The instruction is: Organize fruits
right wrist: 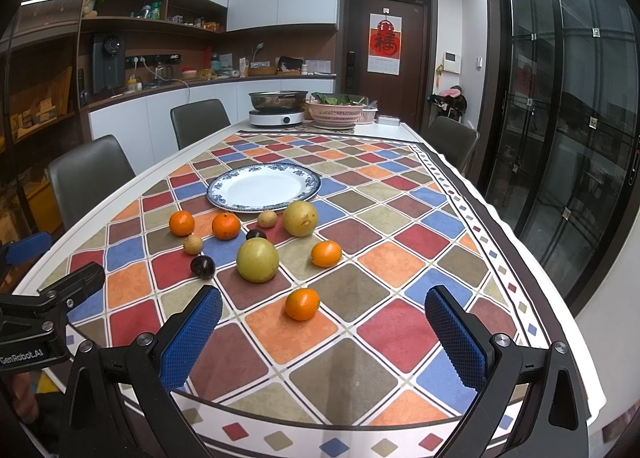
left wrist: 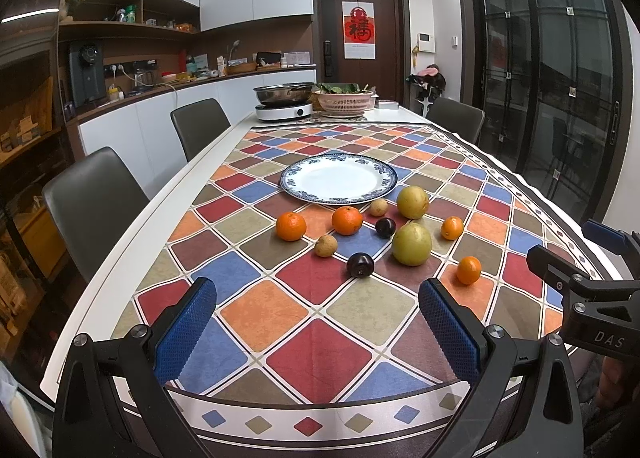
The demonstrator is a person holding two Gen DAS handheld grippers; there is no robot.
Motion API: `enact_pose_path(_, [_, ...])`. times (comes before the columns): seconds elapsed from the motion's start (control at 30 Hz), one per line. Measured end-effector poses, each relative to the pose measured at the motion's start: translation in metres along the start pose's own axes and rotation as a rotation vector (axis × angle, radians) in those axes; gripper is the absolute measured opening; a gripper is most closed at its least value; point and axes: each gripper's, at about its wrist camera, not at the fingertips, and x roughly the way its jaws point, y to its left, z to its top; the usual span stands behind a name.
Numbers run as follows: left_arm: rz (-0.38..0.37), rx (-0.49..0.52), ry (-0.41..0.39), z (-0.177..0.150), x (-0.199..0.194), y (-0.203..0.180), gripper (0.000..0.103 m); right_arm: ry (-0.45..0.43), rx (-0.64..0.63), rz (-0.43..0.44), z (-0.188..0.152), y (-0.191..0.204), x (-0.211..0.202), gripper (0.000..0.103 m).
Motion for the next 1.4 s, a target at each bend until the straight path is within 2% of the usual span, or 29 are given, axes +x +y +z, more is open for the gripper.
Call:
enact_pose_path(0.47, [-0.001,0.000,0.006,-0.002,0.001,-0.002,0.103,0.007,-0.001,0.002,0.001,0.001,0.001,0.102])
enact_pose_path(0.8, [-0.030,0.016,0.058,-0.003,0.017,-0.004,0.103,0.050,0.001,0.017,-0.003,0.000,0.017,0.102])
enact_pose_path(1.1, [-0.071,0.057,0.113,0.003,0.039,-0.008,0.087,0.113,-0.020,0.044,-0.002,0.004,0.040,0.102])
enact_pose_path(1.4, [-0.127,0.112,0.150,0.018,0.066,-0.014,0.077,0.171,-0.021,0.056,0.004,0.004,0.066,0.093])
